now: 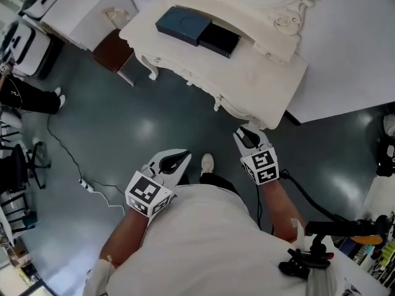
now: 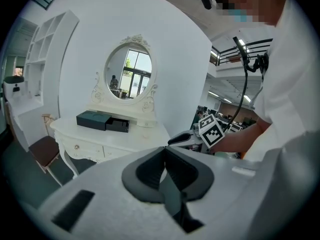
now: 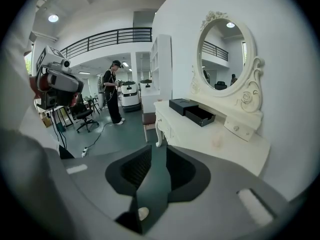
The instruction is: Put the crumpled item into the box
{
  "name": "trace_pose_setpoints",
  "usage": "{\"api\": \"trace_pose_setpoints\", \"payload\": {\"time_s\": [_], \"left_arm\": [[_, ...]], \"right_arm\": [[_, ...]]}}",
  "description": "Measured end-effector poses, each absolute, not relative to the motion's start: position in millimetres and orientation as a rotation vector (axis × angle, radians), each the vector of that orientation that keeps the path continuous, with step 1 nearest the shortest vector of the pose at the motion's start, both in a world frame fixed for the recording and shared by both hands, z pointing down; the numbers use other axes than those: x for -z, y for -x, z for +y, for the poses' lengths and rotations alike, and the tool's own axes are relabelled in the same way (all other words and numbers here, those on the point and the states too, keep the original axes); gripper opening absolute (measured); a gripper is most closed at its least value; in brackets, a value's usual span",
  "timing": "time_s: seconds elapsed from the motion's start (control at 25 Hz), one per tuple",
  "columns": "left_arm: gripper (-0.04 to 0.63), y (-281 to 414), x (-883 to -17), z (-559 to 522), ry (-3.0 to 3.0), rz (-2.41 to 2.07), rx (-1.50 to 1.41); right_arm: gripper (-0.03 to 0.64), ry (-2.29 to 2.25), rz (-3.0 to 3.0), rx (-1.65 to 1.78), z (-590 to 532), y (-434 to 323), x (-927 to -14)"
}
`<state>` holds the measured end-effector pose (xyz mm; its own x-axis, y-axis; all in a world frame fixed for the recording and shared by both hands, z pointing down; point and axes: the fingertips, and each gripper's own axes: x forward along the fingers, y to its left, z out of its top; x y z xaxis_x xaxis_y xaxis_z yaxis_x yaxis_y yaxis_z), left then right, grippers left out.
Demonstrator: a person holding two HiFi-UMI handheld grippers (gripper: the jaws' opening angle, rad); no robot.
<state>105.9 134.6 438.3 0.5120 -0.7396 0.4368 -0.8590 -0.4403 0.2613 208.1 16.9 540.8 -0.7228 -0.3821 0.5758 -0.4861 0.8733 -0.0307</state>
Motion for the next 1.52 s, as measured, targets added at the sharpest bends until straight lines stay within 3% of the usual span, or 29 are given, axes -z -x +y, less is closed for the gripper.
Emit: {"api": "trace_pose_setpoints", "payload": {"time_s": [0.68, 1.08, 1.52], "left_arm": [[0.002, 39, -439, 12, -2.491, -1.036, -0.350], [0.002, 155, -447, -31, -2.517, -0.921, -0.403], [0.002, 143, -446, -103, -2.459, -0.941, -0.393]], "right_arm": [[0.095, -1.042, -2.237, -0.326, -88, -144, -572], [0.133, -1.310, -2.029, -0.407, -166, -127, -606], [0.181, -1.333, -1.880, -0.397, -272, -174, -646]]}}
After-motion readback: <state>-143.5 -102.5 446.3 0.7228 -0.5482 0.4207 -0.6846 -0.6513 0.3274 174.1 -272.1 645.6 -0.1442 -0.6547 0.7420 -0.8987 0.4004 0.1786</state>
